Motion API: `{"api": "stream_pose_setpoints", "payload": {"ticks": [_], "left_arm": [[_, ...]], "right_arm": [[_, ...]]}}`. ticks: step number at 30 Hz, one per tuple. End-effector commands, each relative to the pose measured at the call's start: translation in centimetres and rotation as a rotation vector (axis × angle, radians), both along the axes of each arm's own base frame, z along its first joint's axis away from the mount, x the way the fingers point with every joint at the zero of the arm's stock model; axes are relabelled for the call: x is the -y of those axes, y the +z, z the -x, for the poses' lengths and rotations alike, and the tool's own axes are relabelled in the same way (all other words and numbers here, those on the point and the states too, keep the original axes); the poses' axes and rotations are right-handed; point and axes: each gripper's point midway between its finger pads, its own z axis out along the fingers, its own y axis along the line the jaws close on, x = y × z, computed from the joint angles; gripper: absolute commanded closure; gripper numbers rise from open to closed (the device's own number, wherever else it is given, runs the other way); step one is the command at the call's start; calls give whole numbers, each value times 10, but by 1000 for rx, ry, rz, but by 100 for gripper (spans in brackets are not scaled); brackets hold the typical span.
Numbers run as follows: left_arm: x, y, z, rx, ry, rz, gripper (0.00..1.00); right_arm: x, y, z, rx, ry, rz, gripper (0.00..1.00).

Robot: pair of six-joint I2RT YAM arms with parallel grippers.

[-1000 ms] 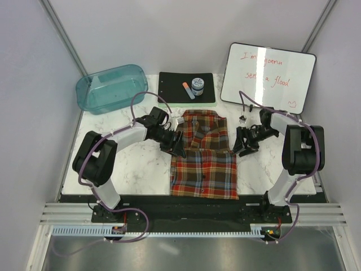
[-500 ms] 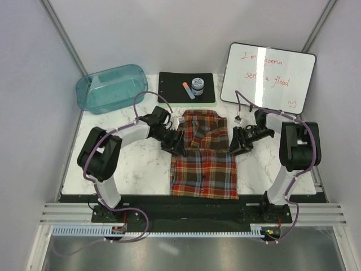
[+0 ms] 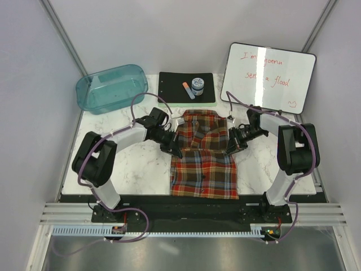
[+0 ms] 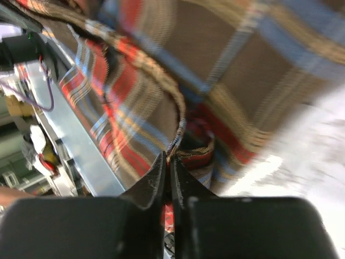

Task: Fold and stack the long sleeve shirts
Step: Fold the shirt

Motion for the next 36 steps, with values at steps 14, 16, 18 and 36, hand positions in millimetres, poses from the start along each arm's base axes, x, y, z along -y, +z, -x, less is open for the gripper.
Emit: {"api": "stream_pose_setpoints", "payload": {"ticks": [14,16,18,36], "left_arm": [[-39,11,-13,72,45,-58,98],[-42,5,-18,57,57,-66,98],[-42,-6,-20,30,56,-81,98],[-38,17,-59,116,88,-24,73]], "right_arm": [[-27,22,-31,234,134,-41,100],[-22,11,-39,262,122,-10,100],[-21,-1,-41,248,125,1,100],[-14,-21,-60,253,78,81,79]]}}
